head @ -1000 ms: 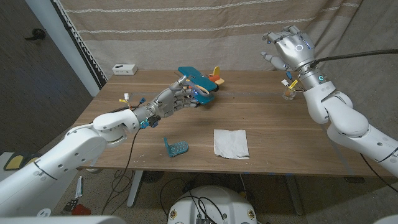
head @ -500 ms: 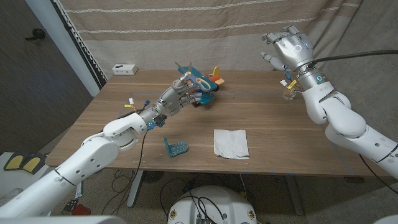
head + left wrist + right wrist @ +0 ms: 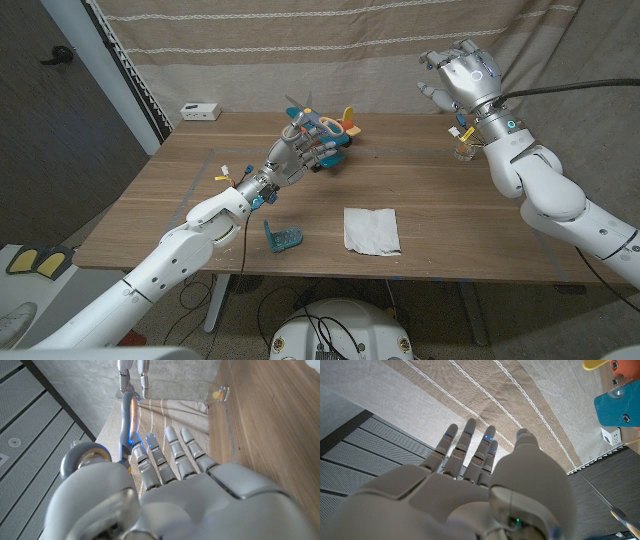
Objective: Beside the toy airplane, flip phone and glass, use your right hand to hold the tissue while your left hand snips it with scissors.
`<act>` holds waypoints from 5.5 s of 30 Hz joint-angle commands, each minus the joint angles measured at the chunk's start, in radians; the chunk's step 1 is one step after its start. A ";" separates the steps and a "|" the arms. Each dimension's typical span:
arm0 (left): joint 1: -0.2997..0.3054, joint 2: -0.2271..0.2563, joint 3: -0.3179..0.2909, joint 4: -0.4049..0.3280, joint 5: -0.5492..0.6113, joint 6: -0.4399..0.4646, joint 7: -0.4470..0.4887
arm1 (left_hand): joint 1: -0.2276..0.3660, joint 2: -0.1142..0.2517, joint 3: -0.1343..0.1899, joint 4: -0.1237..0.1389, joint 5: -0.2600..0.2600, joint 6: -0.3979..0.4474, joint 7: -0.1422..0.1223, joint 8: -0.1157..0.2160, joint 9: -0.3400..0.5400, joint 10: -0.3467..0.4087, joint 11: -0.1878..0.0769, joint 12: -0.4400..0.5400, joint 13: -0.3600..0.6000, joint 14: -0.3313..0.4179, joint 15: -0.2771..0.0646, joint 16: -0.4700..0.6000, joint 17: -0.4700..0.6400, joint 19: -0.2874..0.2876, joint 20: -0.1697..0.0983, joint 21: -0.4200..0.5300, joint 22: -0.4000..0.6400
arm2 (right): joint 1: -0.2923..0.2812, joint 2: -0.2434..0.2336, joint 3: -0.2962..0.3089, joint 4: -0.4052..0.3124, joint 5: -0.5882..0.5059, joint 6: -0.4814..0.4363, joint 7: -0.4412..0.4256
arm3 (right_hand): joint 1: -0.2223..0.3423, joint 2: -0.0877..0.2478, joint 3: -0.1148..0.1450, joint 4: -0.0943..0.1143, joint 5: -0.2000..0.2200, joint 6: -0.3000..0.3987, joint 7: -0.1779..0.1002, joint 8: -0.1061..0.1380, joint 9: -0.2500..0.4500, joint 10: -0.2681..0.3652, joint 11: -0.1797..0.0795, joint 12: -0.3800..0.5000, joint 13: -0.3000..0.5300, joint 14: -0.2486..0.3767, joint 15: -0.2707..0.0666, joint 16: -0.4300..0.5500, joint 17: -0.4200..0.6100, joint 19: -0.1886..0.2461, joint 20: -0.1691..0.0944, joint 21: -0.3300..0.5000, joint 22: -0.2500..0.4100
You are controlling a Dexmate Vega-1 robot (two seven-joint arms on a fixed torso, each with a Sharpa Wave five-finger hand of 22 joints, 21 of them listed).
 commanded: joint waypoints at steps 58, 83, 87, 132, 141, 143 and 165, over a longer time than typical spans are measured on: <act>-0.106 -0.352 0.085 0.257 -0.248 -0.060 -0.319 | 0.140 0.056 -0.018 0.025 0.028 0.301 0.005 0.083 0.002 0.090 -0.003 -0.195 -0.140 0.005 -0.176 -0.170 -0.122 -0.005 -0.028 0.012 -0.085 | 0.008 -0.004 0.008 -0.028 -0.053 0.023 0.069 | -0.019 0.000 -0.002 -0.006 0.010 0.012 -0.001 -0.014 0.005 0.000 0.000 0.006 0.000 -0.004 -0.171 0.006 -0.006 0.012 0.004 -0.019 0.004; -0.062 -0.364 0.061 0.218 -0.303 0.019 -0.230 | 0.035 0.095 -0.027 0.157 -0.037 0.178 0.002 0.058 0.014 0.104 -0.003 -0.278 -0.105 0.043 -0.178 -0.225 -0.144 -0.017 -0.049 0.011 -0.160 | 0.040 0.008 -0.020 0.003 -0.041 0.046 0.067 | -0.019 0.000 -0.003 -0.009 0.012 0.014 -0.001 -0.017 0.007 0.000 0.000 0.007 0.000 -0.006 -0.172 0.007 -0.007 0.013 0.004 -0.026 0.004; -0.058 -0.358 0.057 0.208 -0.299 0.023 -0.207 | 0.079 0.103 -0.011 0.141 -0.044 0.238 0.002 0.095 0.030 0.119 -0.003 -0.282 -0.100 0.059 -0.178 -0.225 -0.144 -0.015 -0.051 0.017 -0.163 | 0.047 0.011 -0.025 0.006 -0.040 0.049 0.068 | -0.018 0.000 -0.002 -0.009 0.012 0.013 -0.001 -0.018 0.007 0.000 -0.001 0.006 0.000 -0.006 -0.172 0.007 -0.007 0.013 0.004 -0.027 0.004; -0.088 -0.354 0.094 0.240 -0.151 -0.101 -0.205 | 0.167 -0.092 0.977 -0.004 -0.257 0.229 -0.002 0.153 0.007 0.109 -0.001 -0.414 -0.146 0.043 -0.176 -0.311 -0.201 -0.089 -0.052 0.206 -0.306 | 0.069 0.010 -0.044 0.035 -0.017 0.061 0.047 | -0.021 0.000 -0.005 -0.012 0.014 0.015 -0.004 -0.035 -0.004 -0.002 -0.001 0.006 -0.001 -0.006 -0.172 0.013 -0.006 0.017 0.006 -0.039 0.005; -0.093 -0.351 0.098 0.246 -0.140 -0.106 -0.209 | 0.087 -0.136 0.949 0.012 -0.243 0.241 -0.002 0.139 -0.009 0.106 -0.002 -0.399 -0.169 0.008 -0.170 -0.303 -0.211 -0.099 -0.042 0.193 -0.312 | 0.071 0.009 -0.047 0.036 -0.021 0.058 0.049 | -0.024 0.001 -0.006 -0.011 0.015 0.016 -0.004 -0.038 -0.007 -0.001 -0.002 0.006 -0.001 -0.009 -0.171 0.011 -0.008 0.016 0.006 -0.042 0.005; -0.094 -0.352 0.099 0.248 -0.142 -0.104 -0.213 | 0.068 -0.157 0.937 0.013 -0.237 0.231 -0.001 0.131 -0.011 0.103 -0.001 -0.398 -0.171 0.001 -0.167 -0.303 -0.213 -0.101 -0.036 0.189 -0.313 | 0.071 0.009 -0.047 0.035 -0.021 0.057 0.051 | -0.024 0.000 -0.006 -0.011 0.015 0.017 -0.004 -0.039 -0.008 -0.002 -0.003 0.006 -0.001 -0.009 -0.171 0.011 -0.009 0.016 0.006 -0.043 0.005; -0.077 -0.362 0.095 0.234 -0.178 -0.090 -0.199 | 0.056 -0.119 0.927 -0.005 -0.137 0.174 0.000 0.105 0.010 0.316 -0.006 -0.362 -0.210 0.055 -0.177 -0.278 -0.239 -0.070 -0.044 0.144 -0.317 | 0.073 0.007 -0.050 0.021 -0.026 0.058 0.069 | -0.022 0.000 -0.005 -0.015 0.016 0.019 -0.003 -0.044 -0.011 0.000 0.000 0.007 -0.001 -0.008 -0.171 0.014 -0.008 0.018 0.007 -0.048 0.005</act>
